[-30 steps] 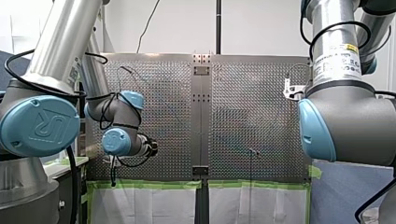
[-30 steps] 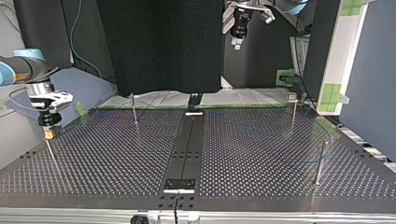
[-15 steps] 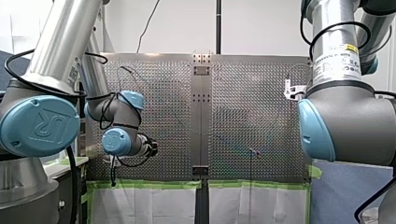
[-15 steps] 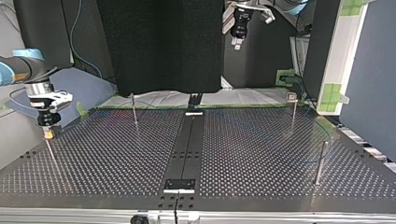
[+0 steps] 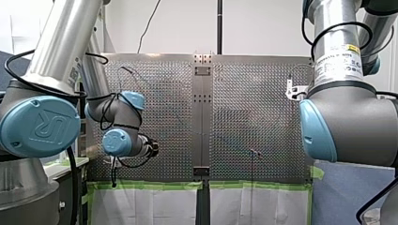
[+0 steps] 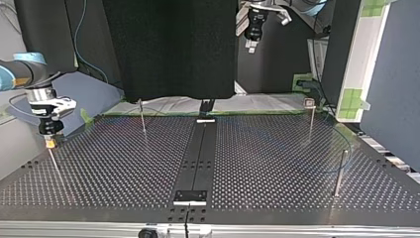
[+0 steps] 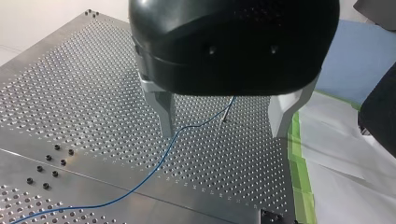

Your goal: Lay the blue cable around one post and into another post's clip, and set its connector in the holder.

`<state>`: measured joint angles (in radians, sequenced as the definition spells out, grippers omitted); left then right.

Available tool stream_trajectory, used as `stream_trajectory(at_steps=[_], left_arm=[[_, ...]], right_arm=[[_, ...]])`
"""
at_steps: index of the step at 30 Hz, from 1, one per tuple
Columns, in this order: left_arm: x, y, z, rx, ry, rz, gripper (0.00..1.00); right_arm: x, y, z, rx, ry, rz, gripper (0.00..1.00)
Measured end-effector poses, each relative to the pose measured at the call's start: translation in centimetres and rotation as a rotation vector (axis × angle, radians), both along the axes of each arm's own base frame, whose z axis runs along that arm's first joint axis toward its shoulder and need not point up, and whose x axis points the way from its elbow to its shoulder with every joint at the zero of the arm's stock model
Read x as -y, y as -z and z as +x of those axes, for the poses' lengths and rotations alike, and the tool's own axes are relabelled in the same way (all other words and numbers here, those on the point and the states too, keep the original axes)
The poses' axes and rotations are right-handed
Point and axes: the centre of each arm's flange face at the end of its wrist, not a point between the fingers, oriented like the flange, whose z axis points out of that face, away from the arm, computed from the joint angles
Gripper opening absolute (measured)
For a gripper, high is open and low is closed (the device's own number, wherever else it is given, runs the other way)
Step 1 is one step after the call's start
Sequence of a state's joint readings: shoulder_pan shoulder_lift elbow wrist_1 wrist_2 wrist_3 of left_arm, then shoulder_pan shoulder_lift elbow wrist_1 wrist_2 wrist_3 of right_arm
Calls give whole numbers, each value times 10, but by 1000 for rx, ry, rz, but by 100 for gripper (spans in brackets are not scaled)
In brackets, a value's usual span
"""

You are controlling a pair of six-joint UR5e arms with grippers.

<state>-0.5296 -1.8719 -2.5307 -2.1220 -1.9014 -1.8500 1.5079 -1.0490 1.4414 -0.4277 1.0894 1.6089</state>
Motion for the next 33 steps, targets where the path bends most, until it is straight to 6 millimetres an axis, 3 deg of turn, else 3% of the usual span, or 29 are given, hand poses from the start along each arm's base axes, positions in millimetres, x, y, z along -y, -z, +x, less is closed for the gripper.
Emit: stream_trajectory(at_steps=[33], left_arm=[[0, 0, 1, 2, -3, -1, 100]], right_arm=[[5, 4, -3, 22, 12, -13, 0]])
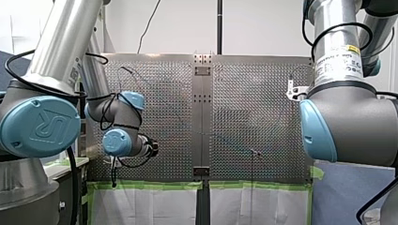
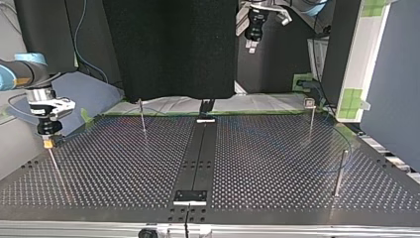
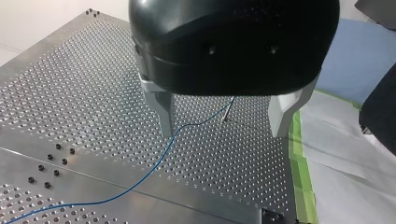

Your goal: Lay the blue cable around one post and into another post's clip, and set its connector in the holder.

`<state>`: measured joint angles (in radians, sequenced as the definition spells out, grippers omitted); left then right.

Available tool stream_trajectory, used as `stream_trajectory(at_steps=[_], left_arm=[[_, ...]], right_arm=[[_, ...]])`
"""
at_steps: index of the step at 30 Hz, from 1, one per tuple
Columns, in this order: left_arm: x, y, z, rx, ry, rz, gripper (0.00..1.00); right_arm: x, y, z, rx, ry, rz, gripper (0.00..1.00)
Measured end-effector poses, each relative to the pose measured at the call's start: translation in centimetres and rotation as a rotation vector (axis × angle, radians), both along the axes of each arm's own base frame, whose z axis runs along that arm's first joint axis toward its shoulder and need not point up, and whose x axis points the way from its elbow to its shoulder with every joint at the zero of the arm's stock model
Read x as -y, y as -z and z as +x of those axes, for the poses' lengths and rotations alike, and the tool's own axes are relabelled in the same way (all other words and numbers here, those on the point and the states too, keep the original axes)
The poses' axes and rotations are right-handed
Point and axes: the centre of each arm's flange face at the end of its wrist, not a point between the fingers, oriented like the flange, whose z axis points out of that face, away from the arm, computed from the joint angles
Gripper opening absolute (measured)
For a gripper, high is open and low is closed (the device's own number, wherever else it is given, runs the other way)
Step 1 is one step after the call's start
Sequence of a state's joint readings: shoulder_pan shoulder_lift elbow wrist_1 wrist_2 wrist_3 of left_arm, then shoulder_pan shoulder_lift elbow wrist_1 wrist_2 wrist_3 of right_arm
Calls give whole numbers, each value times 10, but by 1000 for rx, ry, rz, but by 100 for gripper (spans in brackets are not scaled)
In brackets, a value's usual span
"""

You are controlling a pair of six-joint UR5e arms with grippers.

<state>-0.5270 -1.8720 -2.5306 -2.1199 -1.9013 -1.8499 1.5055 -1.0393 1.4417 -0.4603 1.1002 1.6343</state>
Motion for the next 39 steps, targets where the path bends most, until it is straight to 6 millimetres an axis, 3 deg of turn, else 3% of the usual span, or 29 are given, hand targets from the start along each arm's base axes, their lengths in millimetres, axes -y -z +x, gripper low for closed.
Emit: stream_trajectory(at_steps=[4, 6, 8, 9, 11, 12, 14, 16, 17, 18, 19, 23, 25, 39], left_arm=[[0, 0, 0, 0, 0, 0, 100], [0, 0, 0, 0, 0, 0, 100], [0, 0, 0, 0, 0, 0, 100], [0, 0, 0, 0, 0, 0, 100], [0, 0, 0, 0, 0, 0, 100], [0, 0, 0, 0, 0, 0, 100], [0, 0, 0, 1, 0, 0, 100], [0, 0, 0, 1, 0, 0, 100], [0, 0, 0, 1, 0, -1, 100], [0, 0, 0, 1, 0, -1, 100], [0, 0, 0, 1, 0, -1, 100], [0, 0, 0, 1, 0, -1, 100], [0, 0, 0, 2, 0, -1, 100], [0, 0, 0, 2, 0, -1, 100]], right_arm=[[0, 0, 2, 2, -9, -4, 0], [0, 1, 3, 6, -14, -5, 6], [1, 1, 3, 9, -16, -6, 18], [1, 1, 3, 11, -16, -5, 18], [1, 1, 3, 12, -17, -5, 33], [1, 1, 3, 13, -17, -6, 33], [1, 1, 3, 15, -18, -5, 50], [1, 1, 3, 16, -18, -4, 50], [1, 1, 3, 17, -18, -4, 70], [1, 1, 3, 17, -18, -4, 70], [1, 1, 3, 17, -18, -4, 80], [2, 0, 3, 17, -18, -9, 95], [2, 0, 3, 17, -18, -10, 99], [2, 2, 2, 18, -14, -5, 99]])
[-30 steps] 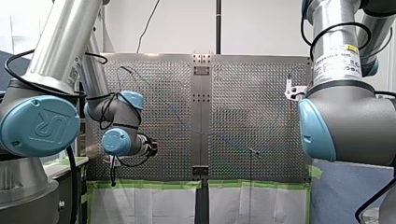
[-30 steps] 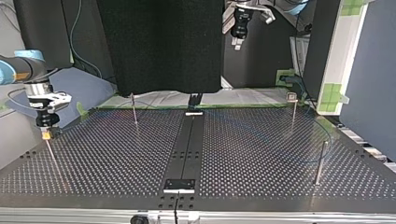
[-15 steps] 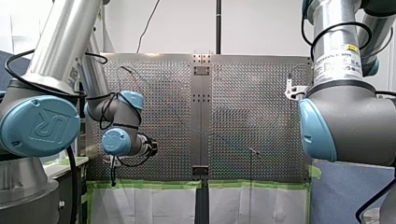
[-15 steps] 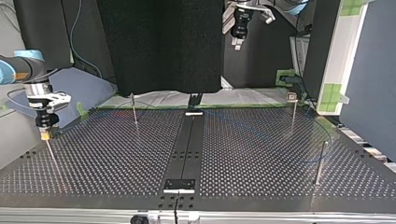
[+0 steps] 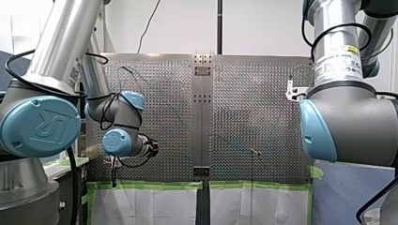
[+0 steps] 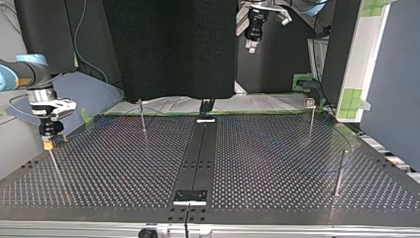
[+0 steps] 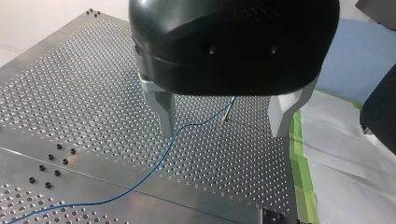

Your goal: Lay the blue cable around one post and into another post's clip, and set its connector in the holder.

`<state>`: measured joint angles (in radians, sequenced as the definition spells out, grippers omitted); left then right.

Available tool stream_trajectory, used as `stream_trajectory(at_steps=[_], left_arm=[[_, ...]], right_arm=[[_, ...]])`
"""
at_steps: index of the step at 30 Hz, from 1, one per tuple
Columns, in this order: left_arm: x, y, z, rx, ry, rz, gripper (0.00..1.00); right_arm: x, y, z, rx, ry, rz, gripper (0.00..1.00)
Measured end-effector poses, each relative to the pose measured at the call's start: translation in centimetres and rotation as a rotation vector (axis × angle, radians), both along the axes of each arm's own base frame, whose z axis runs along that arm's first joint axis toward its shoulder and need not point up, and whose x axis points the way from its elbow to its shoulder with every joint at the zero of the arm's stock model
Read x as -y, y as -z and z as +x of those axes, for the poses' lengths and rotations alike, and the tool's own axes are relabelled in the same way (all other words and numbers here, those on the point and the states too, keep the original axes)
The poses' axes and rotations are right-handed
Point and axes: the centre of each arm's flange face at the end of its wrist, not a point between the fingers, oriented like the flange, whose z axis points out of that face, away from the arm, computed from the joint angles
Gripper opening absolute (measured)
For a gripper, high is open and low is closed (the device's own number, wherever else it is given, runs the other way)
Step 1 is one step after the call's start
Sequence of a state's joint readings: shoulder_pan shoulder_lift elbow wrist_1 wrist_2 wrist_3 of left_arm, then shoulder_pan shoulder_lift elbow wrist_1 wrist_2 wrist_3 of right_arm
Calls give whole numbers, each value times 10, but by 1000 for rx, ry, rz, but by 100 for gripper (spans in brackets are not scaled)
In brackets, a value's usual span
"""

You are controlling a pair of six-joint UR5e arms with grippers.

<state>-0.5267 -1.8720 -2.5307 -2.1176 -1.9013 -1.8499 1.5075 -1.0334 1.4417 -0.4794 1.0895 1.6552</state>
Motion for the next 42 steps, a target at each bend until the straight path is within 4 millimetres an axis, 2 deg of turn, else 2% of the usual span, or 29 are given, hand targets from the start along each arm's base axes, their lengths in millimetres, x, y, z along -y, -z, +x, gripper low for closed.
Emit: stream_trajectory(at_steps=[42], left_arm=[[0, 0, 0, 0, -1, 1, 100]], right_arm=[[1, 0, -2, 3, 33, 0, 99]])
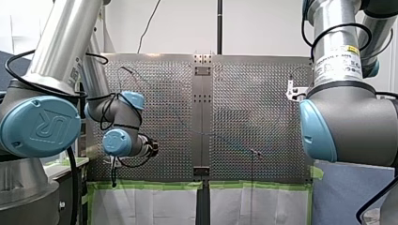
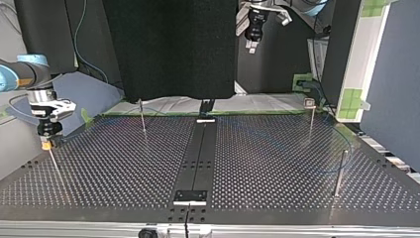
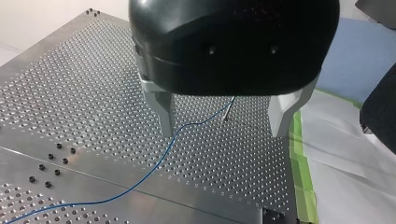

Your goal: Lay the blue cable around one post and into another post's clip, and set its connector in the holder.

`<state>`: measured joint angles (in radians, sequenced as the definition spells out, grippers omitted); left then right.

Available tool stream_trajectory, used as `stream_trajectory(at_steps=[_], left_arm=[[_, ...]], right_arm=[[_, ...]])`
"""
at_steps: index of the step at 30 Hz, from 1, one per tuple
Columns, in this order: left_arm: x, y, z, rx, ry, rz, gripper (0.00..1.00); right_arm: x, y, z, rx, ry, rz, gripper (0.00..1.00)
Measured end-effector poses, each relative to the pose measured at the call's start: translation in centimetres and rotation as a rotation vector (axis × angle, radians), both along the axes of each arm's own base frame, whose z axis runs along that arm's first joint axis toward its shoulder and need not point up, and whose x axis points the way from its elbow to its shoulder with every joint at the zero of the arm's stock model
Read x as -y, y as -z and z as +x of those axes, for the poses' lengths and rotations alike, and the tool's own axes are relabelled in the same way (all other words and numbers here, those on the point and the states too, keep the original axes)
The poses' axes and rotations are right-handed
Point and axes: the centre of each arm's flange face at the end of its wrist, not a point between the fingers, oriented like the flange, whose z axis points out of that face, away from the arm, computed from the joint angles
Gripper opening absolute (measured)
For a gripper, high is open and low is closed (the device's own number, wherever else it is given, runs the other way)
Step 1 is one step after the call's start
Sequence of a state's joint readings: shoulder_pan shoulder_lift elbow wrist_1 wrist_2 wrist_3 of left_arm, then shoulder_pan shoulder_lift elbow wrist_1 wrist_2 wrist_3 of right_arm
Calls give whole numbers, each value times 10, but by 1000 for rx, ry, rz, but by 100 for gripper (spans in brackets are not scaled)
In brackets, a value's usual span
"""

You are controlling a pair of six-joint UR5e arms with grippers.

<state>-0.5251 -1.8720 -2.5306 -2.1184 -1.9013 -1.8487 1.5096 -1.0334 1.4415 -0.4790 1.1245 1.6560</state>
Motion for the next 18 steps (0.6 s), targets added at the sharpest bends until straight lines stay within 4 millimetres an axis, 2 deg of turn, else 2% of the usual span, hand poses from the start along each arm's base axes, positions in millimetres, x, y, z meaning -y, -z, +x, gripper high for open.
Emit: stream_trajectory(at_steps=[18], left_arm=[[0, 0, 0, -1, 0, 1, 100]], right_arm=[[2, 0, -6, 6, 50, 3, 99]])
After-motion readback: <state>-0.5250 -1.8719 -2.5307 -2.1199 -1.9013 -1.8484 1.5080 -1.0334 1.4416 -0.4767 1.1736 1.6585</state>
